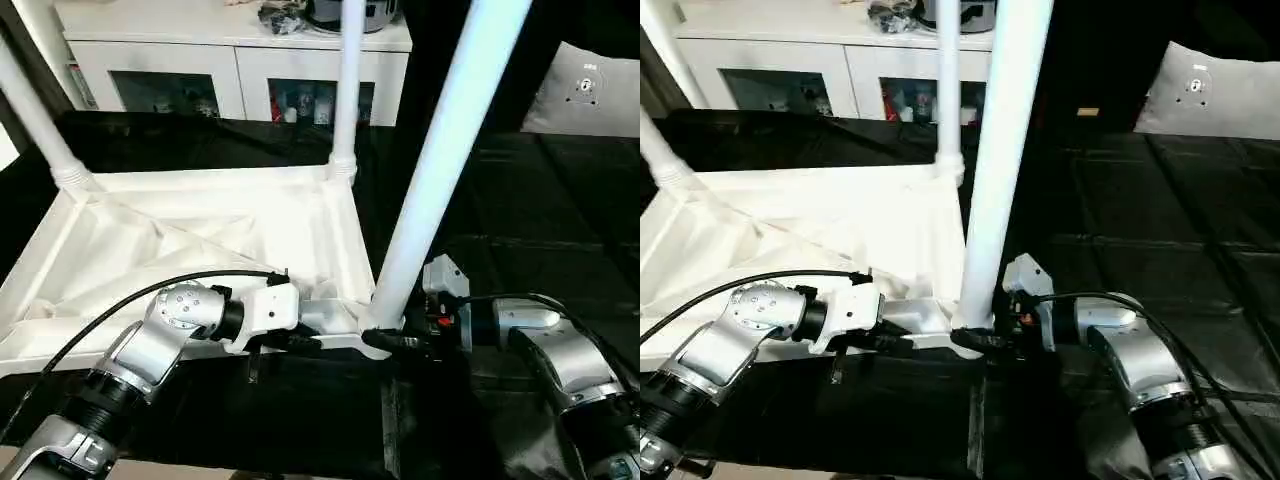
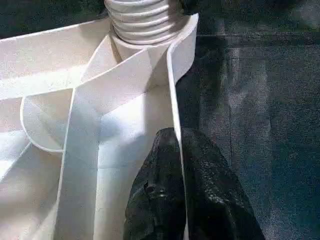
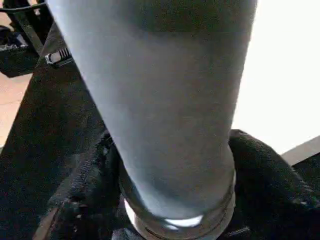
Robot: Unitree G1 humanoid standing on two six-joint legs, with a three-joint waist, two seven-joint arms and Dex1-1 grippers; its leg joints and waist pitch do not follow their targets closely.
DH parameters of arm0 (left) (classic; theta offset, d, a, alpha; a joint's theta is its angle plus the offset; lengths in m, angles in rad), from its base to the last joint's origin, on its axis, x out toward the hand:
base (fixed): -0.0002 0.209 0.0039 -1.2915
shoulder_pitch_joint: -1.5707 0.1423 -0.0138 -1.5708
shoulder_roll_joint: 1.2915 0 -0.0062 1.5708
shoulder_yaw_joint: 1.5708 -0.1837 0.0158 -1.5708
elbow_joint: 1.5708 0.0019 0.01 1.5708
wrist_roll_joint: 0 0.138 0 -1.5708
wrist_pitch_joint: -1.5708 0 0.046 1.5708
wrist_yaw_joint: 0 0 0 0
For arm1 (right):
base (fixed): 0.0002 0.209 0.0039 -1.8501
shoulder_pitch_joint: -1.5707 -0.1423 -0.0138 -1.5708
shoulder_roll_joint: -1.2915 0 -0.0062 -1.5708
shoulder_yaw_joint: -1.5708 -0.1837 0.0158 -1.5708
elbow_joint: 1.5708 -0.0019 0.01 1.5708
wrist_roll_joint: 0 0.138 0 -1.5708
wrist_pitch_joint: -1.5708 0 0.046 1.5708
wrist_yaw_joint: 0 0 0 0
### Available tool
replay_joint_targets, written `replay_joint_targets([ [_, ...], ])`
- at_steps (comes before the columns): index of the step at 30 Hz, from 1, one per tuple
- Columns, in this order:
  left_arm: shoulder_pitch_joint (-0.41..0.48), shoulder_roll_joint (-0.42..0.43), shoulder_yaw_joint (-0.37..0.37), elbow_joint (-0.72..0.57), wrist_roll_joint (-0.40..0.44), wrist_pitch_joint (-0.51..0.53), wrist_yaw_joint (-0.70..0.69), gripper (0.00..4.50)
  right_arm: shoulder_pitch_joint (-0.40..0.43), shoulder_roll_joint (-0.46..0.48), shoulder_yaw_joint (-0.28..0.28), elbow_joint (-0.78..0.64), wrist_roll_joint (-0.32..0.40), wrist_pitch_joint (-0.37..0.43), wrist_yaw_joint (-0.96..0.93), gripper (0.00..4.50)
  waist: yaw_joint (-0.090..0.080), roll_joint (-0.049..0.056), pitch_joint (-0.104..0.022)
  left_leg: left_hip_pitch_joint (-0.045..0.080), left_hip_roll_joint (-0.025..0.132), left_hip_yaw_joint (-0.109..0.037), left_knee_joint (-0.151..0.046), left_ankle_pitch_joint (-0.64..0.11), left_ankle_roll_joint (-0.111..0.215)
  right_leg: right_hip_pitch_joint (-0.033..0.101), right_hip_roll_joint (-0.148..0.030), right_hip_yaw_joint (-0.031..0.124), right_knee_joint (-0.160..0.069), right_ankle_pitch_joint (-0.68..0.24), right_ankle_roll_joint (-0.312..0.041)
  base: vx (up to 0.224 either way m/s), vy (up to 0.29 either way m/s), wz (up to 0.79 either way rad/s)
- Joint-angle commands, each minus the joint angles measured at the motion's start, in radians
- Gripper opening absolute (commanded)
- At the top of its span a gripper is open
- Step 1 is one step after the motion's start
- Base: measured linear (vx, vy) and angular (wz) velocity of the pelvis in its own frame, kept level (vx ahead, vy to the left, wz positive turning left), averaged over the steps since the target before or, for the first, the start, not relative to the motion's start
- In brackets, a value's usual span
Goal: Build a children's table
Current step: Rotate leg to tighten
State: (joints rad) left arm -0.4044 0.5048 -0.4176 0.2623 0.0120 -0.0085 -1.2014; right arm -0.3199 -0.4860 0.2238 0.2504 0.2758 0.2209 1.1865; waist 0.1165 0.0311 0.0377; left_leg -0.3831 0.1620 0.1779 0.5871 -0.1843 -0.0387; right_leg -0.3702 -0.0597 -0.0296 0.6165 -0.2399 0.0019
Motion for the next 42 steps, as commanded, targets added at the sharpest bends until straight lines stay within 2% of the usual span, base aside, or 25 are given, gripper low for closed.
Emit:
replay_joint_targets([
  [1,0.013,0.010,-0.058,0.018,0.025,-0.002,-0.040,0.00,0.004,-0.002,0.018,-0.021,0.015,0.022,0.031,2.84,-0.003,0.002,-0.053,0.025,0.077,-0.025,-0.067,-0.164,0.062,0.029,-0.086,0.039,-0.058,0.062,-0.269,0.000,0.000,0.00],
  [6,0.028,0.003,-0.042,0.006,0.008,0.025,-0.031,0.00,0.024,0.013,0.009,-0.040,0.041,0.058,0.026,2.74,-0.002,0.005,-0.055,0.024,0.078,-0.024,-0.065,-0.157,0.056,0.033,-0.087,0.034,-0.055,0.082,-0.273,0.000,0.000,0.00],
  [9,0.061,-0.034,0.002,-0.044,-0.026,0.119,0.039,0.00,0.040,0.065,0.003,-0.058,0.029,0.106,-0.076,2.73,-0.005,0.007,-0.055,0.022,0.080,-0.026,-0.067,-0.145,0.055,0.033,-0.087,0.032,-0.053,0.092,-0.271,0.000,0.000,0.00],
  [10,0.063,-0.039,0.006,-0.049,-0.028,0.127,0.048,0.00,0.040,0.073,0.003,-0.054,0.021,0.105,-0.093,2.73,-0.007,0.005,-0.052,0.021,0.077,-0.026,-0.069,-0.162,0.054,0.032,-0.088,0.031,-0.058,0.063,-0.270,0.000,0.000,0.00],
  [12,0.075,-0.076,0.031,-0.076,-0.022,0.191,0.133,0.00,0.029,0.135,-0.002,-0.013,-0.036,0.101,-0.233,2.73,-0.017,0.007,-0.044,0.023,0.076,-0.025,-0.076,-0.216,0.028,0.025,-0.088,0.033,-0.066,-0.036,-0.266,0.000,0.000,0.00],
  [13,0.077,-0.116,0.049,-0.095,-0.010,0.247,0.212,0.00,0.006,0.205,-0.027,0.041,-0.057,0.126,-0.365,2.73,-0.025,0.008,-0.039,0.026,0.075,-0.028,-0.083,-0.278,0.000,0.024,-0.091,0.035,-0.075,-0.151,-0.254,0.000,0.000,0.00],
  [14,0.077,-0.116,0.049,-0.095,-0.010,0.247,0.212,0.00,0.006,0.205,-0.027,0.041,-0.057,0.126,-0.365,2.72,-0.039,0.008,-0.034,0.024,0.072,-0.034,-0.089,-0.330,-0.027,0.027,-0.095,0.035,-0.082,-0.262,-0.234,0.000,0.000,0.00],
  [15,0.074,-0.147,0.058,-0.109,-0.004,0.299,0.266,0.00,-0.012,0.253,-0.050,0.079,-0.062,0.141,-0.450,2.72,-0.043,0.005,-0.033,0.020,0.071,-0.039,-0.092,-0.342,-0.037,0.032,-0.095,0.033,-0.084,-0.307,-0.215,0.000,0.000,0.00],
  [16,0.073,-0.156,0.060,-0.113,-0.002,0.313,0.281,0.00,-0.018,0.266,-0.057,0.089,-0.063,0.145,-0.474,2.72,-0.047,0.007,-0.034,0.022,0.071,-0.040,-0.095,-0.353,-0.047,0.030,-0.094,0.033,-0.085,-0.332,-0.201,0.000,0.000,0.00],
  [17,0.069,-0.205,0.064,-0.125,0.012,0.361,0.345,0.00,-0.045,0.323,-0.090,0.141,-0.067,0.152,-0.577,2.72,-0.061,0.004,-0.033,0.028,0.072,-0.043,-0.096,-0.396,-0.063,0.021,-0.095,0.036,-0.091,-0.380,-0.179,0.000,0.000,0.00],
  [18,0.068,-0.232,0.064,-0.131,0.021,0.383,0.378,0.00,-0.058,0.352,-0.105,0.167,-0.069,0.151,-0.625,2.72,-0.066,0.006,-0.033,0.030,0.072,-0.043,-0.095,-0.397,-0.068,0.018,-0.096,0.037,-0.092,-0.377,-0.182,0.000,0.000,0.00],
  [19,0.060,-0.274,0.062,-0.124,0.049,0.407,0.438,0.00,-0.074,0.386,-0.120,0.197,-0.067,0.148,-0.675,2.72,-0.073,0.002,-0.033,0.027,0.069,-0.044,-0.095,-0.394,-0.066,0.019,-0.094,0.037,-0.096,-0.381,-0.176,0.000,0.000,0.00],
  [22,0.052,-0.313,0.059,-0.124,0.073,0.437,0.493,0.00,-0.081,0.415,-0.127,0.213,-0.080,0.143,-0.721,2.72,-0.071,0.004,-0.033,0.033,0.068,-0.038,-0.090,-0.384,-0.045,0.011,-0.092,0.042,-0.105,-0.364,-0.170,0.000,0.000,0.00],
  [25,0.041,-0.347,0.054,-0.121,0.090,0.465,0.535,0.00,-0.084,0.430,-0.116,0.228,-0.118,0.117,-0.757,2.72,-0.070,0.004,-0.037,0.028,0.069,-0.036,-0.091,-0.346,-0.037,0.015,-0.089,0.040,-0.098,-0.299,-0.176,0.000,0.000,0.00],
  [26,0.036,-0.358,0.048,-0.123,0.101,0.475,0.551,0.00,-0.086,0.437,-0.116,0.238,-0.130,0.102,-0.771,2.72,-0.070,0.008,-0.037,0.027,0.068,-0.036,-0.090,-0.341,-0.035,0.016,-0.088,0.040,-0.098,-0.286,-0.178,0.000,0.000,0.00],
  [27,0.032,-0.364,0.045,-0.121,0.108,0.483,0.560,0.00,-0.082,0.441,-0.130,0.237,-0.121,0.096,-0.770,2.72,-0.071,0.007,-0.038,0.025,0.068,-0.035,-0.090,-0.330,-0.032,0.018,-0.087,0.040,-0.097,-0.254,-0.182,0.000,0.000,0.00],
  [28,0.027,-0.365,0.046,-0.117,0.118,0.488,0.567,0.00,-0.073,0.437,-0.150,0.224,-0.103,0.086,-0.752,3.28,-0.069,0.008,-0.040,0.027,0.069,-0.033,-0.088,-0.327,-0.025,0.017,-0.087,0.041,-0.096,-0.231,-0.186,0.000,0.000,0.00],
  [30,0.025,-0.359,0.047,-0.113,0.121,0.485,0.565,0.00,-0.063,0.421,-0.154,0.207,-0.095,0.076,-0.729,3.44,-0.067,0.011,-0.043,0.023,0.068,-0.034,-0.088,-0.299,-0.014,0.023,-0.087,0.039,-0.094,-0.193,-0.188,0.000,0.000,0.00],
  [32,0.023,-0.343,0.047,-0.107,0.123,0.473,0.552,0.00,-0.047,0.392,-0.159,0.177,-0.080,0.056,-0.686,3.64,-0.064,0.009,-0.043,0.022,0.069,-0.032,-0.086,-0.283,-0.002,0.024,-0.086,0.038,-0.092,-0.160,-0.190,0.000,0.000,0.00],
  [34,0.023,-0.317,0.049,-0.097,0.121,0.445,0.523,0.00,-0.020,0.337,-0.170,0.132,-0.065,0.020,-0.609,3.85,-0.051,0.008,-0.049,0.021,0.069,-0.029,-0.080,-0.231,0.021,0.030,-0.087,0.038,-0.087,-0.086,-0.195,0.000,0.000,0.00],
  [35,0.023,-0.317,0.049,-0.097,0.121,0.445,0.523,0.00,-0.020,0.337,-0.170,0.132,-0.065,0.020,-0.609,3.90,-0.051,0.014,-0.049,0.018,0.067,-0.028,-0.077,-0.210,0.030,0.031,-0.085,0.036,-0.086,-0.046,-0.202,0.000,0.000,0.00],
  [37,0.022,-0.286,0.045,-0.087,0.119,0.417,0.488,0.00,0.005,0.282,-0.166,0.092,-0.056,-0.009,-0.528,4.05,-0.048,0.010,-0.052,0.015,0.065,-0.027,-0.072,-0.174,0.048,0.035,-0.085,0.034,-0.080,0.000,-0.211,0.000,0.000,0.00],
  [38,0.020,-0.243,0.035,-0.075,0.123,0.372,0.441,0.00,0.031,0.226,-0.172,0.041,-0.031,-0.013,-0.437,4.19,-0.042,0.011,-0.053,0.014,0.065,-0.027,-0.068,-0.158,0.064,0.038,-0.086,0.033,-0.081,0.012,-0.208,0.000,0.000,0.00],
  [40,0.019,-0.226,0.031,-0.070,0.125,0.356,0.422,0.00,0.039,0.203,-0.174,0.021,-0.020,-0.012,-0.400,4.32,-0.037,0.014,-0.055,0.012,0.068,-0.028,-0.066,-0.139,0.084,0.040,-0.086,0.031,-0.076,0.038,-0.207,0.000,0.000,0.00],
  [42,0.015,-0.188,0.023,-0.061,0.119,0.316,0.373,0.00,0.051,0.152,-0.168,-0.013,-0.003,-0.011,-0.325,4.43,-0.038,0.014,-0.057,0.009,0.067,-0.027,-0.063,-0.126,0.091,0.038,-0.084,0.028,-0.073,0.057,-0.216,0.000,0.000,0.00],
])
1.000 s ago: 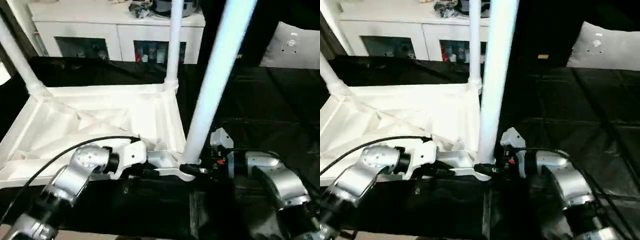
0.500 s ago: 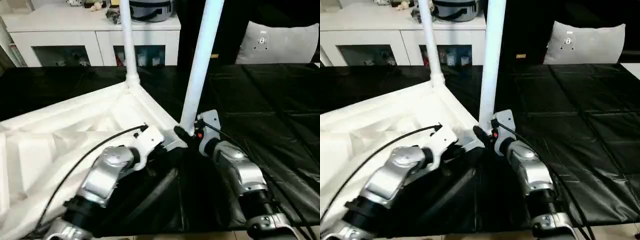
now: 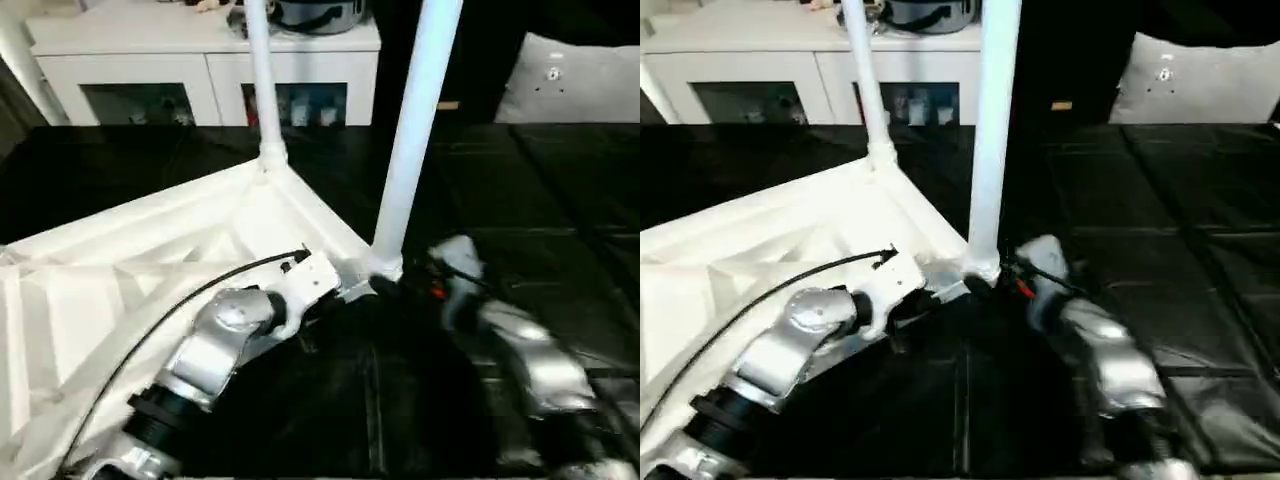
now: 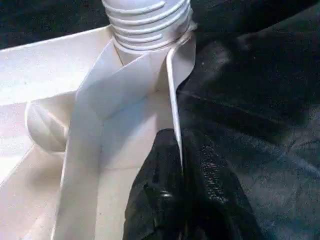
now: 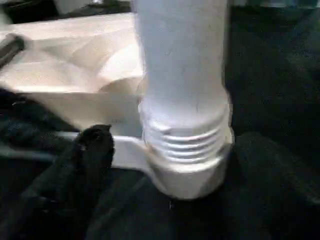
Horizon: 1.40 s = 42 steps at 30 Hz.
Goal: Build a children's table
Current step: Rotate leg to tighten
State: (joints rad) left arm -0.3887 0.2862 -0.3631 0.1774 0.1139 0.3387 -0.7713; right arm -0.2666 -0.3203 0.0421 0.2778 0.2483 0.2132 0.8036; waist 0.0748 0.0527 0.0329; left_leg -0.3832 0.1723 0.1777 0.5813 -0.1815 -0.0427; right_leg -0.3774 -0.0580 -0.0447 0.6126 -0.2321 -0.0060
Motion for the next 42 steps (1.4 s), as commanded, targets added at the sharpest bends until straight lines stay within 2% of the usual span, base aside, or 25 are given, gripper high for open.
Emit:
replay_joint_targets([
  [1,-0.003,0.049,-0.036,0.026,0.013,-0.048,-0.083,0.00,0.001,-0.039,0.018,-0.051,0.029,-0.002,0.092,4.47,0.004,-0.009,-0.054,0.008,0.058,-0.028,-0.055,-0.119,0.101,0.045,-0.085,0.042,-0.066,0.060,-0.211,0.000,0.000,0.00],
  [3,-0.009,0.080,-0.041,0.034,0.008,-0.076,-0.127,0.00,0.001,-0.083,0.034,-0.061,0.021,-0.012,0.145,4.47,0.008,-0.005,-0.050,0.011,0.060,-0.027,-0.056,-0.141,0.102,0.039,-0.084,0.041,-0.070,0.025,-0.219,0.000,0.000,0.00],
  [5,-0.021,0.124,-0.054,0.058,0.009,-0.148,-0.184,0.00,-0.003,-0.139,0.063,-0.066,-0.011,-0.048,0.207,4.47,0.014,-0.003,-0.048,0.015,0.062,-0.026,-0.058,-0.180,0.082,0.037,-0.084,0.042,-0.075,-0.047,-0.215,0.000,0.000,0.00],
  [6,-0.022,0.131,-0.057,0.063,0.007,-0.166,-0.194,0.00,-0.003,-0.146,0.069,-0.068,-0.016,-0.054,0.215,4.47,0.016,-0.003,-0.048,0.016,0.062,-0.026,-0.058,-0.182,0.078,0.036,-0.084,0.042,-0.076,-0.052,-0.214,0.000,0.000,0.00],
  [7,-0.017,0.152,-0.065,0.059,-0.019,-0.213,-0.260,0.00,-0.003,-0.165,0.087,-0.081,-0.004,-0.040,0.264,4.47,0.016,-0.007,-0.048,0.016,0.062,-0.026,-0.059,-0.181,0.075,0.036,-0.084,0.042,-0.072,-0.046,-0.218,0.000,0.000,0.00],
  [8,-0.015,0.157,-0.067,0.056,-0.026,-0.218,-0.276,0.00,-0.004,-0.167,0.090,-0.083,-0.003,-0.039,0.273,4.47,0.016,-0.006,-0.047,0.015,0.063,-0.027,-0.060,-0.181,0.076,0.037,-0.084,0.042,-0.072,-0.049,-0.217,0.000,0.000,0.00],
  [10,-0.009,0.190,-0.086,0.041,-0.059,-0.246,-0.372,0.00,-0.012,-0.173,0.110,-0.086,-0.003,-0.041,0.318,4.47,0.017,-0.005,-0.051,0.017,0.065,-0.026,-0.059,-0.162,0.080,0.035,-0.084,0.041,-0.064,-0.009,-0.228,0.000,0.000,0.00],
  [13,-0.008,0.205,-0.102,0.038,-0.067,-0.267,-0.418,0.00,-0.020,-0.174,0.125,-0.080,-0.003,-0.040,0.341,4.47,0.023,-0.005,-0.053,0.017,0.066,-0.023,-0.054,-0.135,0.094,0.034,-0.085,0.041,-0.057,0.052,-0.247,0.000,0.000,0.00],
  [15,-0.007,0.213,-0.116,0.034,-0.074,-0.284,-0.453,0.00,-0.025,-0.174,0.139,-0.076,0.000,-0.037,0.360,4.47,0.030,-0.006,-0.052,0.017,0.067,-0.022,-0.055,-0.142,0.095,0.034,-0.088,0.041,-0.058,0.030,-0.248,0.000,0.000,0.00],
  [17,-0.011,0.221,-0.134,0.039,-0.082,-0.312,-0.491,0.00,-0.031,-0.179,0.158,-0.073,0.009,-0.041,0.388,4.17,0.035,-0.009,-0.051,0.018,0.067,-0.021,-0.056,-0.155,0.088,0.033,-0.088,0.042,-0.060,-0.009,-0.241,0.000,0.000,0.00],
  [21,-0.024,0.222,-0.143,0.060,-0.077,-0.341,-0.516,0.00,-0.024,-0.195,0.172,-0.095,0.026,-0.007,0.443,3.85,0.041,-0.007,-0.050,0.019,0.069,-0.022,-0.058,-0.174,0.076,0.032,-0.089,0.044,-0.063,-0.047,-0.232,0.000,0.000,0.00],
  [22,-0.026,0.221,-0.143,0.064,-0.077,-0.346,-0.519,0.00,-0.023,-0.197,0.173,-0.097,0.027,-0.004,0.450,3.67,0.042,-0.005,-0.051,0.020,0.069,-0.023,-0.058,-0.174,0.071,0.032,-0.089,0.043,-0.062,-0.044,-0.231,0.000,0.000,0.00],
  [25,-0.033,0.218,-0.140,0.078,-0.078,-0.356,-0.529,0.00,-0.019,-0.205,0.179,-0.099,0.030,0.013,0.470,3.57,0.042,-0.007,-0.052,0.019,0.068,-0.023,-0.057,-0.171,0.067,0.033,-0.088,0.043,-0.061,-0.034,-0.231,0.000,0.000,0.00],
  [28,-0.039,0.219,-0.141,0.088,-0.081,-0.365,-0.538,0.00,-0.015,-0.210,0.183,-0.101,0.032,0.021,0.482,3.25,0.043,-0.008,-0.053,0.018,0.066,-0.022,-0.055,-0.162,0.068,0.035,-0.090,0.043,-0.061,-0.025,-0.233,0.000,0.000,0.00],
  [31,-0.041,0.217,-0.141,0.095,-0.082,-0.371,-0.542,0.00,-0.012,-0.211,0.186,-0.100,0.035,0.025,0.484,3.13,0.045,-0.006,-0.054,0.017,0.066,-0.023,-0.053,-0.150,0.073,0.034,-0.089,0.042,-0.058,-0.007,-0.236,0.000,0.000,0.00],
  [32,-0.040,0.217,-0.141,0.097,-0.082,-0.372,-0.542,0.00,-0.010,-0.210,0.186,-0.100,0.035,0.027,0.485,2.91,0.046,-0.006,-0.054,0.018,0.066,-0.023,-0.053,-0.152,0.074,0.034,-0.088,0.041,-0.058,-0.009,-0.236,0.000,0.000,0.00],
  [41,-0.011,0.199,-0.106,0.074,-0.102,-0.315,-0.489,0.00,0.007,-0.166,0.181,-0.107,0.044,0.048,0.442,2.76,0.046,-0.005,-0.053,0.017,0.066,-0.023,-0.056,-0.167,0.063,0.035,-0.089,0.041,-0.059,-0.028,-0.239,0.000,0.000,0.00],
  [42,-0.004,0.191,-0.096,0.062,-0.113,-0.291,-0.472,0.00,0.009,-0.151,0.175,-0.108,0.047,0.054,0.420,2.76,0.041,-0.006,-0.051,0.017,0.066,-0.023,-0.057,-0.174,0.060,0.035,-0.090,0.041,-0.059,-0.042,-0.240,0.000,0.000,0.00],
])
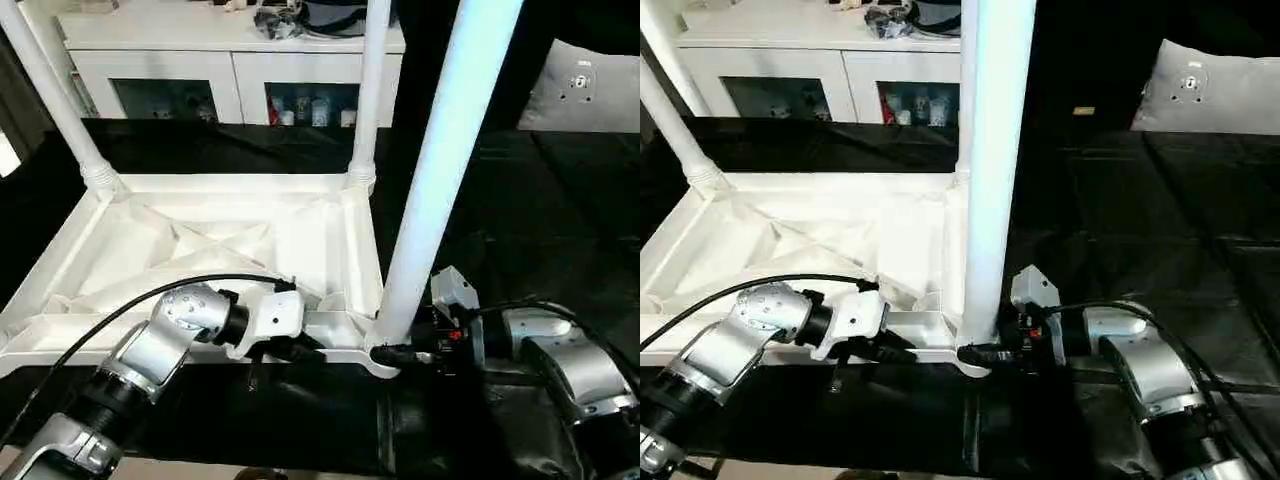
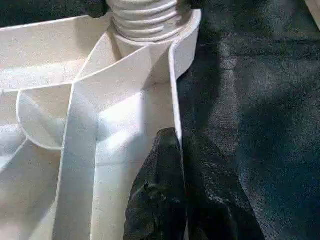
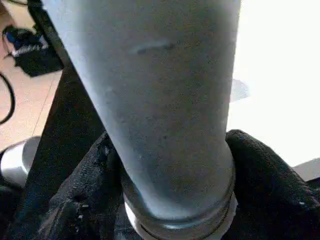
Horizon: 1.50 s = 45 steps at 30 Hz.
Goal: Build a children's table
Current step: Rotate leg to tighten
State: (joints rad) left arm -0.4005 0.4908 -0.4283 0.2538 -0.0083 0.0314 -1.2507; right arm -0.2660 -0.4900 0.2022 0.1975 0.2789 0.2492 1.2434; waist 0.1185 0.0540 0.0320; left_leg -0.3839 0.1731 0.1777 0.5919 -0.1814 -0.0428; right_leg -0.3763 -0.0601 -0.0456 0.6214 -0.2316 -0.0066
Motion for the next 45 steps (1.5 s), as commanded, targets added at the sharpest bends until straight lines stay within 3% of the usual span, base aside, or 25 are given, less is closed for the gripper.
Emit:
replay_joint_targets([
  [1,0.021,-0.041,-0.006,-0.037,-0.009,0.071,0.060,0.00,0.001,0.061,0.003,-0.008,-0.003,0.020,-0.103,2.75,-0.005,-0.008,-0.048,0.018,0.065,-0.023,-0.070,-0.196,0.052,0.032,-0.088,0.043,-0.073,-0.084,-0.236,0.000,0.000,0.00],
  [5,0.040,-0.125,0.035,-0.080,0.002,0.203,0.228,0.00,-0.050,0.188,-0.042,0.105,-0.068,0.041,-0.379,2.75,-0.031,-0.011,-0.036,0.021,0.059,-0.029,-0.082,-0.284,-0.006,0.027,-0.092,0.045,-0.087,-0.297,-0.205,0.000,0.000,0.00],
  [6,0.040,-0.125,0.035,-0.080,0.002,0.203,0.228,0.00,-0.050,0.188,-0.042,0.105,-0.068,0.041,-0.379,2.75,-0.031,-0.011,-0.036,0.021,0.059,-0.029,-0.082,-0.284,-0.006,0.027,-0.092,0.045,-0.087,-0.297,-0.205,0.000,0.000,0.00],
  [7,0.042,-0.166,0.049,-0.092,0.014,0.253,0.298,0.00,-0.071,0.239,-0.069,0.149,-0.073,0.038,-0.471,2.75,-0.045,-0.011,-0.032,0.017,0.058,-0.035,-0.088,-0.312,-0.023,0.031,-0.092,0.044,-0.093,-0.371,-0.171,0.000,0.000,0.00],
  [8,0.040,-0.197,0.058,-0.093,0.031,0.271,0.354,0.00,-0.083,0.268,-0.087,0.177,-0.075,0.034,-0.527,2.75,-0.053,-0.013,-0.032,0.023,0.057,-0.035,-0.088,-0.333,-0.029,0.025,-0.090,0.045,-0.099,-0.389,-0.162,0.000,0.000,0.00],
  [9,0.038,-0.231,0.067,-0.093,0.046,0.293,0.407,0.00,-0.094,0.295,-0.102,0.201,-0.077,0.029,-0.575,2.75,-0.057,-0.012,-0.033,0.027,0.057,-0.035,-0.087,-0.343,-0.030,0.021,-0.090,0.047,-0.100,-0.388,-0.164,0.000,0.000,0.00],
  [10,0.038,-0.231,0.067,-0.093,0.046,0.293,0.407,0.00,-0.094,0.295,-0.102,0.201,-0.077,0.029,-0.575,2.75,-0.062,-0.017,-0.034,0.026,0.057,-0.033,-0.085,-0.339,-0.030,0.022,-0.090,0.049,-0.100,-0.376,-0.168,0.000,0.000,0.00],
  [11,0.030,-0.296,0.071,-0.096,0.075,0.339,0.498,0.00,-0.119,0.354,-0.142,0.255,-0.074,0.024,-0.686,2.75,-0.066,-0.017,-0.035,0.022,0.056,-0.032,-0.084,-0.307,-0.018,0.024,-0.089,0.051,-0.099,-0.336,-0.172,0.000,0.000,0.00],
  [12,0.029,-0.304,0.070,-0.096,0.080,0.345,0.509,0.00,-0.122,0.363,-0.148,0.263,-0.073,0.022,-0.703,2.75,-0.067,-0.016,-0.034,0.024,0.055,-0.029,-0.083,-0.304,-0.013,0.020,-0.089,0.052,-0.102,-0.331,-0.177,0.000,0.000,0.00],
  [14,0.017,-0.354,0.059,-0.098,0.112,0.387,0.581,0.00,-0.146,0.417,-0.187,0.316,-0.085,0.002,-0.818,2.75,-0.068,-0.013,-0.038,0.020,0.053,-0.029,-0.081,-0.272,-0.006,0.024,-0.088,0.051,-0.100,-0.301,-0.179,0.000,0.000,0.00],
  [16,0.002,-0.370,0.054,-0.081,0.133,0.392,0.614,0.00,-0.153,0.425,-0.189,0.335,-0.106,-0.025,-0.853,2.75,-0.068,-0.015,-0.041,0.018,0.053,-0.029,-0.079,-0.249,0.001,0.027,-0.085,0.050,-0.096,-0.245,-0.183,0.000,0.000,0.00],
  [17,-0.003,-0.374,0.053,-0.075,0.140,0.394,0.624,0.00,-0.155,0.426,-0.189,0.340,-0.111,-0.034,-0.859,3.31,-0.067,-0.014,-0.043,0.017,0.053,-0.028,-0.077,-0.230,0.010,0.028,-0.084,0.050,-0.093,-0.200,-0.187,0.000,0.000,0.00],
  [19,-0.006,-0.378,0.050,-0.075,0.146,0.402,0.628,0.00,-0.145,0.424,-0.187,0.328,-0.107,-0.044,-0.835,3.45,-0.063,-0.013,-0.045,0.016,0.053,-0.026,-0.074,-0.205,0.027,0.031,-0.083,0.049,-0.089,-0.135,-0.196,0.000,0.000,0.00],
  [25,0.010,-0.339,0.055,-0.087,0.144,0.393,0.585,0.00,-0.090,0.342,-0.193,0.247,-0.083,-0.099,-0.688,3.98,-0.048,-0.011,-0.058,0.009,0.054,-0.025,-0.061,-0.088,0.091,0.043,-0.083,0.043,-0.069,0.081,-0.222,0.000,0.000,0.00],
  [27,0.011,-0.326,0.055,-0.086,0.143,0.389,0.573,0.00,-0.081,0.321,-0.194,0.233,-0.077,-0.111,-0.660,4.23,-0.047,-0.011,-0.057,0.007,0.054,-0.025,-0.059,-0.077,0.106,0.041,-0.082,0.041,-0.067,0.107,-0.225,0.000,0.000,0.00],
  [33,0.017,-0.207,0.031,-0.062,0.133,0.282,0.432,0.00,-0.022,0.173,-0.196,0.102,-0.005,-0.116,-0.412,4.48,-0.040,-0.013,-0.050,0.009,0.057,-0.025,-0.064,-0.144,0.107,0.042,-0.082,0.040,-0.079,-0.004,-0.210,0.000,0.000,0.00],
  [38,0.008,-0.138,0.019,-0.021,0.121,0.170,0.327,0.00,-0.007,0.071,-0.155,0.058,-0.018,-0.143,-0.271,4.48,-0.034,-0.010,-0.047,0.015,0.061,-0.026,-0.068,-0.182,0.085,0.035,-0.083,0.040,-0.087,-0.101,-0.207,0.000,0.000,0.00],
  [41,0.006,-0.083,-0.003,-0.014,0.076,0.067,0.194,0.00,-0.004,0.015,-0.109,0.047,-0.020,-0.149,-0.160,4.48,-0.027,-0.011,-0.050,0.016,0.061,-0.023,-0.065,-0.166,0.087,0.034,-0.083,0.041,-0.080,-0.056,-0.217,0.000,0.000,0.00],
  [45,0.000,-0.046,-0.026,-0.009,0.050,0.016,0.096,0.00,-0.007,-0.017,-0.068,0.038,-0.030,-0.136,-0.084,4.48,-0.018,-0.011,-0.053,0.014,0.063,-0.023,-0.062,-0.136,0.103,0.035,-0.082,0.039,-0.071,0.002,-0.230,0.000,0.000,0.00],
])
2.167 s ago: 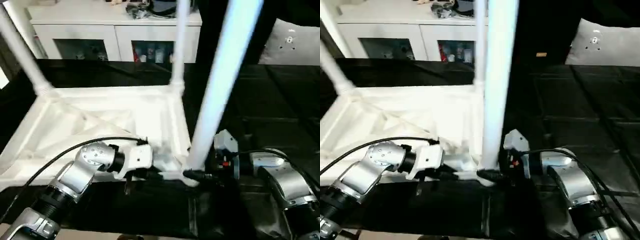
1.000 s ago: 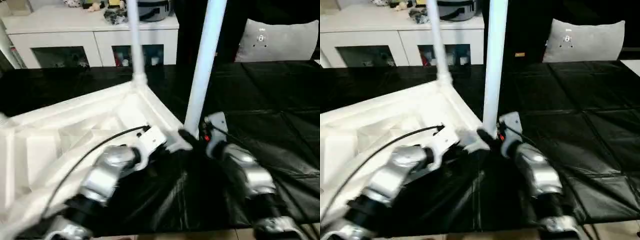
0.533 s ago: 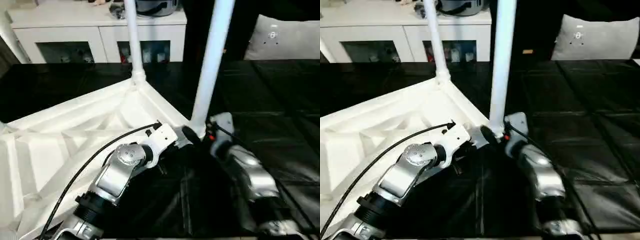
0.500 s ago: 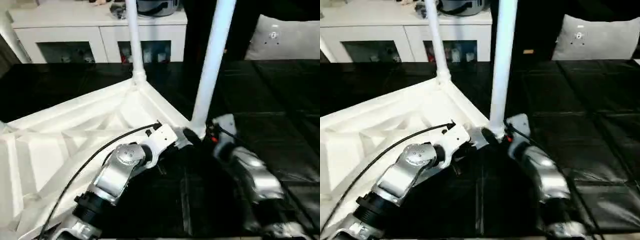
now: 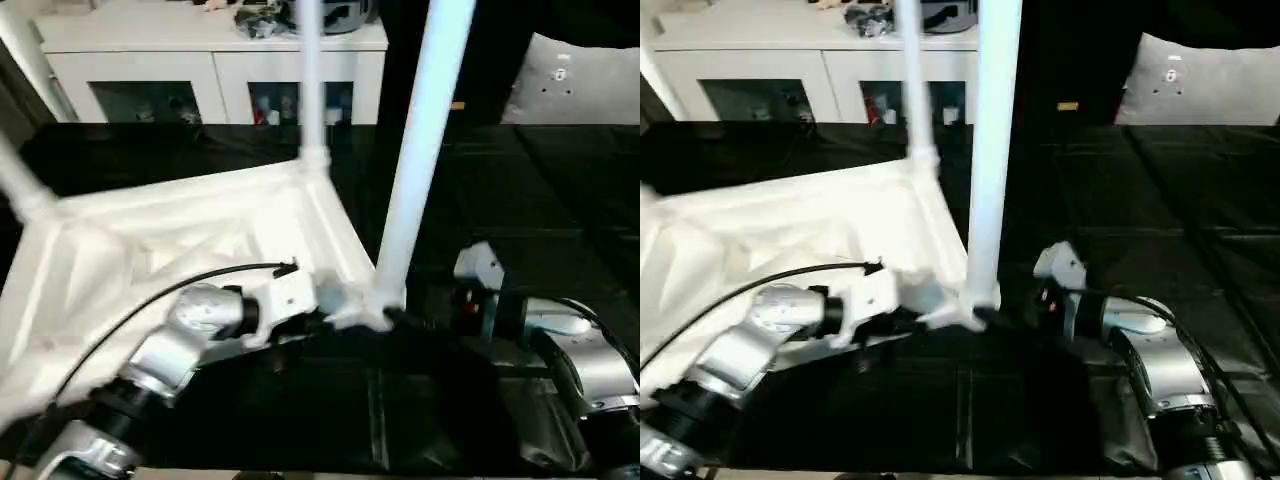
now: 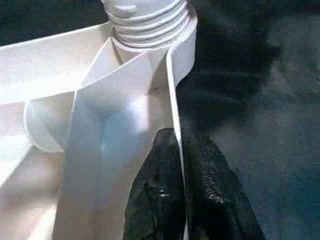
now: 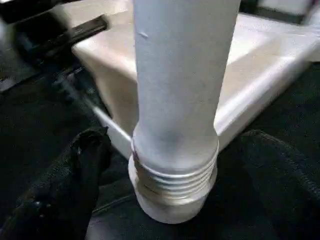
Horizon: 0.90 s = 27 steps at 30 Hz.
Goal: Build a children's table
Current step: Rotate leg to tighten
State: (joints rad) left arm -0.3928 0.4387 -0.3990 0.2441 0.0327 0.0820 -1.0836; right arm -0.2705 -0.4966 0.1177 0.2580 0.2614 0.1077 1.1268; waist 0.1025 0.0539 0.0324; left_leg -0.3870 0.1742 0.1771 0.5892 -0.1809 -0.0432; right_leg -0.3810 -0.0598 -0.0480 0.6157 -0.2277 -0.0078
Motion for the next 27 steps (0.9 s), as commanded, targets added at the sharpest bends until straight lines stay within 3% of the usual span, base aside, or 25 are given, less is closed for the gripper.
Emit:
replay_joint_targets([
  [1,-0.008,0.008,-0.057,0.002,0.008,-0.040,-0.078,0.00,-0.003,-0.011,0.020,-0.022,-0.013,0.007,0.037,4.48,0.000,-0.010,-0.053,0.017,0.062,-0.022,-0.059,-0.136,0.105,0.038,-0.083,0.041,-0.064,0.000,-0.230,0.000,0.000,0.00],
  [8,-0.033,0.038,-0.095,0.036,-0.001,-0.137,-0.192,0.00,-0.021,-0.018,0.079,-0.017,0.001,0.039,0.120,3.88,0.015,-0.011,-0.051,0.021,0.066,-0.021,-0.063,-0.172,0.082,0.035,-0.087,0.043,-0.067,-0.064,-0.228,0.000,0.000,0.00],
  [17,-0.039,0.041,-0.092,0.059,-0.009,-0.166,-0.228,0.00,-0.007,-0.014,0.096,-0.026,0.009,0.069,0.155,3.20,0.019,-0.011,-0.055,0.020,0.064,-0.021,-0.059,-0.147,0.085,0.037,-0.087,0.042,-0.061,-0.024,-0.233,0.000,0.000,0.00],
  [24,0.001,0.025,-0.070,0.010,-0.042,-0.103,-0.197,0.00,0.022,0.027,0.077,-0.048,0.041,0.114,0.109,2.79,0.017,-0.012,-0.054,0.019,0.065,-0.021,-0.061,-0.151,0.082,0.037,-0.088,0.042,-0.062,-0.031,-0.237,0.000,0.000,0.00],
  [27,0.024,-0.016,-0.036,-0.025,-0.043,0.000,-0.089,0.00,0.013,0.102,0.059,-0.019,-0.004,0.138,-0.064,2.76,0.007,-0.012,-0.050,0.020,0.064,-0.022,-0.066,-0.176,0.067,0.035,-0.087,0.043,-0.066,-0.080,-0.232,0.000,0.000,0.00],
])
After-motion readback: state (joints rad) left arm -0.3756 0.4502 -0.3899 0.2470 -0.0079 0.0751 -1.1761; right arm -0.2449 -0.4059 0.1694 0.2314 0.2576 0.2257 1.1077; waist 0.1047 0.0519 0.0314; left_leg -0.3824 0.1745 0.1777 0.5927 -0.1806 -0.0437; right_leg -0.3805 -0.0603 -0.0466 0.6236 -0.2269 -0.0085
